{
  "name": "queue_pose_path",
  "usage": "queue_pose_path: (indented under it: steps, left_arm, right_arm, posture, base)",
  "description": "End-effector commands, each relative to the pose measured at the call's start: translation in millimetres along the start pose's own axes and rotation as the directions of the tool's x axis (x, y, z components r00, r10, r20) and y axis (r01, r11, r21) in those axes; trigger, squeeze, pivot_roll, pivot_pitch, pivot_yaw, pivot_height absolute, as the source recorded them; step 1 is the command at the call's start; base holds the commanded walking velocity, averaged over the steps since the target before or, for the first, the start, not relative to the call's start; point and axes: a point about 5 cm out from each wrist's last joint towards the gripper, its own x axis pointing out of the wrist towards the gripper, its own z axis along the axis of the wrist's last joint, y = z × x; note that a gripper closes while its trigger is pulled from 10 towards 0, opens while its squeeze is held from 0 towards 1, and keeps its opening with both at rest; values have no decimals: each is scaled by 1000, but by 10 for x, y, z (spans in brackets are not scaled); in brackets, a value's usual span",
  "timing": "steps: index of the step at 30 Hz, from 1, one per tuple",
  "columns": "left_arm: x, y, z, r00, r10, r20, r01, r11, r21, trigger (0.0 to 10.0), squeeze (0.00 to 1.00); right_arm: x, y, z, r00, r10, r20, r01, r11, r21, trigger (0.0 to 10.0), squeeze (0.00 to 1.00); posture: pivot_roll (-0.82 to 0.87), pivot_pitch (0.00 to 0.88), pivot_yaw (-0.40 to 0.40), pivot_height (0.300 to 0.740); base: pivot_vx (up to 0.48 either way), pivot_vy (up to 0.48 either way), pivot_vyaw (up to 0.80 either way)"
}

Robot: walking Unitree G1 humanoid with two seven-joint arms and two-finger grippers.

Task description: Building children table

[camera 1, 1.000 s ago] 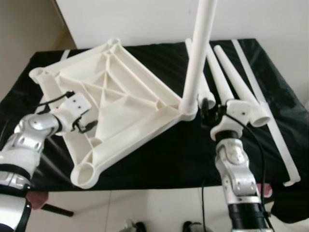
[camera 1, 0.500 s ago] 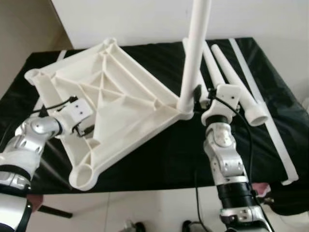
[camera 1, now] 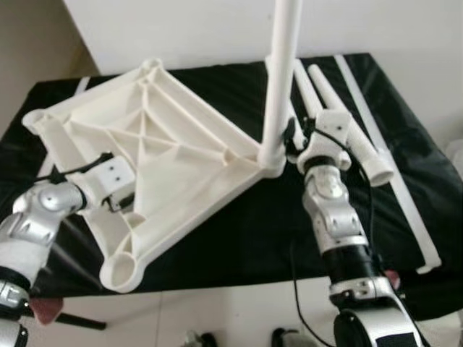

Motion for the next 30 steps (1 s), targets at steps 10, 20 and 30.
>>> queue_pose_path:
  steps: [10,20,30]
  left_arm:
    - [-142,-258,212,919,-383,91,387,921,-39,10000,0]
    - [-160,-257,453,894,-395,211,421,901,-101,10000,0]
    - [-158,-150,505,929,-301,215,334,933,-136,10000,0]
  right_arm:
    - [203,390,-143,979,180,-91,-182,983,-12,10000,0]
    - [271,669,-103,972,221,-76,-217,975,58,10000,0]
    - [236,661,-116,982,191,7,-191,981,29,10000,0]
  posture:
    - [-100,146,77,740]
    - [-105,138,77,740]
    - [-91,137,50,740]
  base:
    - [0,0,0]
    - [0,0,0]
    - [0,0,0]
